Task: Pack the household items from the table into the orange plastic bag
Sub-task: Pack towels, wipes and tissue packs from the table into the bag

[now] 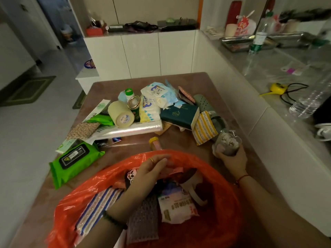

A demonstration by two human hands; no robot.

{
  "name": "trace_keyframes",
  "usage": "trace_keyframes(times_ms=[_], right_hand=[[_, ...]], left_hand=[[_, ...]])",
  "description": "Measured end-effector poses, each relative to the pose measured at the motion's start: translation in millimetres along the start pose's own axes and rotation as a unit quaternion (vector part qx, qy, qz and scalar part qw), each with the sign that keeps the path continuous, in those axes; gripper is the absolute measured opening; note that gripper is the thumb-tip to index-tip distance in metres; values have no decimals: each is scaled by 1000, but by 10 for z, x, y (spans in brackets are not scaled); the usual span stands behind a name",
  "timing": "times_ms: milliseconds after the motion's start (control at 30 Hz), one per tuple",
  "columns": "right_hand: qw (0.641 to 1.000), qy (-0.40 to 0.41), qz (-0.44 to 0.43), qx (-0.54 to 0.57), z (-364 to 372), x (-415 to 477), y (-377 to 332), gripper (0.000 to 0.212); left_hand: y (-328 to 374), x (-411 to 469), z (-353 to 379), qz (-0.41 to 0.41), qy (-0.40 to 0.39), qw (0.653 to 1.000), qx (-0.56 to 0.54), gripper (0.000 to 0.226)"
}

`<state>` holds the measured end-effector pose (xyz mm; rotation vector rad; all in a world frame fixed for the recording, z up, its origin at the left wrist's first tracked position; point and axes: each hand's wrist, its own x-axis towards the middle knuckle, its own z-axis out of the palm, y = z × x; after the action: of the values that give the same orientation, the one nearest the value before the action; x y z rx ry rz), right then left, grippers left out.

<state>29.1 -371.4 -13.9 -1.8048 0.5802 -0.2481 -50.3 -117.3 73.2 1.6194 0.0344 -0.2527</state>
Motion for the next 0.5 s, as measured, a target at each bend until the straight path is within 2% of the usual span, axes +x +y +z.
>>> trace_keyframes(times_ms=[100,167,300,400,500], right_hand=[[997,-26,-14,70,-149,-233,-322,67],[987,-100,-37,120,-269,-503,-637,58],[951,-261,-96,137,-344,-1171,-1059,36],[934,-330,-111,82,-142,-1505,-961,49],[927,-358,-96,57,83,-1747,-742,82]], left_hand=[[18,-24,80,8,-25,999,-22,22],[17,-66,114,13,-40,998,-47,20],[86,-189,77,4,-64,990,-126,38],[115,-305,-15,-8,-91,985,-148,40],[-2,-435,-117,-24,-78,991,-107,30]])
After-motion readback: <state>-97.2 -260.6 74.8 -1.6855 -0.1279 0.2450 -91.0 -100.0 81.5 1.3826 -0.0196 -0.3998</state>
